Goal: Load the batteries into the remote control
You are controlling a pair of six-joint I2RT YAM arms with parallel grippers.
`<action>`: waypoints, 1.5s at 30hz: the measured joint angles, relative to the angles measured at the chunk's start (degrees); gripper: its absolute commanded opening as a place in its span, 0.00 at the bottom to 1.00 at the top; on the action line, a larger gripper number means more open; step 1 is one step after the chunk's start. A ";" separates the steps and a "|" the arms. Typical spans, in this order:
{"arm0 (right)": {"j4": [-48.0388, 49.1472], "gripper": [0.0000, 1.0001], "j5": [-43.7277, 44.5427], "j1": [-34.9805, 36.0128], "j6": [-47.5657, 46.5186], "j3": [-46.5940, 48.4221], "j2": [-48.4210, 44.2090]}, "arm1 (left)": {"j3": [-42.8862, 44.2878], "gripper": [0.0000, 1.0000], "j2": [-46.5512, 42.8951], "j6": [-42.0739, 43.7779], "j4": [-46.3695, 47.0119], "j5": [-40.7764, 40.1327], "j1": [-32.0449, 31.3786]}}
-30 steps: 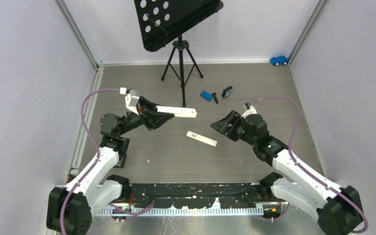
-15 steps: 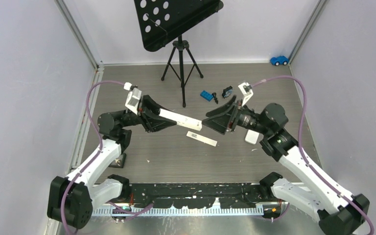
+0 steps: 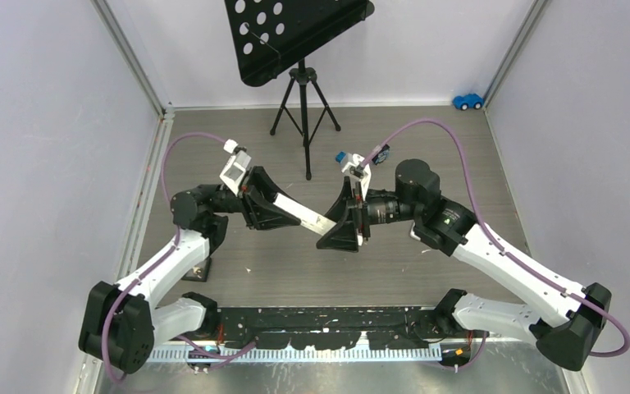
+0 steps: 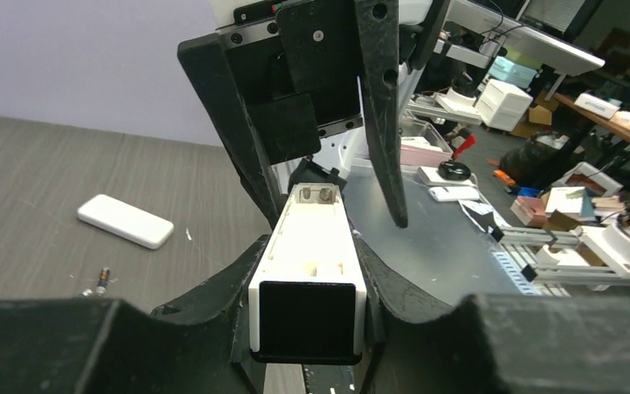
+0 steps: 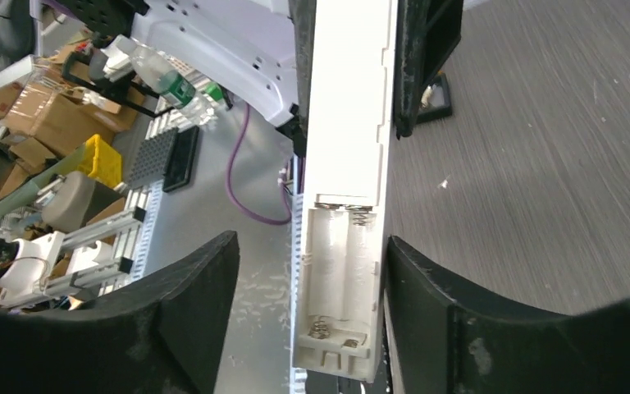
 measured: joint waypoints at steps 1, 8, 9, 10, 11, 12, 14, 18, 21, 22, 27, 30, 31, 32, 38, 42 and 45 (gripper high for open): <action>-1.51 0.54 0.48 0.46 -1.27 0.39 0.24 | 0.02 0.00 0.33 -0.87 0.04 -0.09 -0.04; -8.79 0.14 7.19 2.25 -5.51 3.41 2.01 | 0.35 0.45 1.57 -5.92 -0.07 -0.02 -0.22; -9.03 0.13 7.78 2.47 -5.70 3.63 1.99 | 0.52 0.54 1.68 -6.58 -0.50 -0.26 -0.17; -9.25 0.12 8.70 2.73 -5.68 3.85 1.95 | 0.90 0.60 1.77 -7.13 -1.14 -0.48 -0.17; -9.25 0.11 9.77 3.13 -5.70 3.93 1.86 | 1.36 0.61 1.77 -7.30 -2.23 -1.51 -0.20; -9.29 0.09 10.69 3.45 -5.70 3.93 1.84 | 1.86 0.62 1.77 -7.54 -3.56 -2.27 -0.20; -9.44 0.09 15.23 4.81 -5.73 3.91 1.81 | 3.13 0.62 1.20 -7.89 -9.16 -5.57 -0.13; -8.94 0.04 31.71 10.91 -6.58 3.91 2.01 | 6.45 0.64 -2.62 -5.81 -30.45 -17.68 0.15; -7.74 0.01 43.87 15.80 -6.95 4.17 4.07 | 7.61 0.66 -6.19 -3.58 -44.00 -27.58 0.24; -7.32 0.01 47.63 17.03 -6.97 4.44 5.27 | 7.61 0.67 -7.43 -3.19 -47.84 -30.67 0.24; -2.32 0.00 61.07 20.63 -7.19 4.55 11.41 | 6.91 0.69 -10.23 -2.08 -59.47 -43.12 0.48; -0.35 0.00 66.31 20.59 -7.21 4.55 13.16 | 5.31 0.70 -10.29 -3.06 -61.51 -46.40 0.46; 0.52 0.00 67.91 20.50 -7.21 4.55 13.64 | 4.76 0.70 -10.29 -3.58 -61.81 -46.93 0.46; 1.07 0.00 68.83 20.44 -7.19 4.57 13.92 | 4.33 0.68 -10.27 -3.87 -61.92 -47.41 0.48; 2.60 0.00 70.25 20.44 -6.93 4.63 15.15 | 2.89 0.57 -9.27 -6.80 -60.89 -48.41 0.48; 2.99 0.00 69.35 20.46 -6.10 4.87 15.98 | 2.27 0.56 -7.76 -8.26 -58.69 -47.80 0.48; 2.99 0.01 68.98 20.44 -5.22 4.94 16.17 | 1.99 0.37 -7.23 -9.27 -57.59 -47.52 0.48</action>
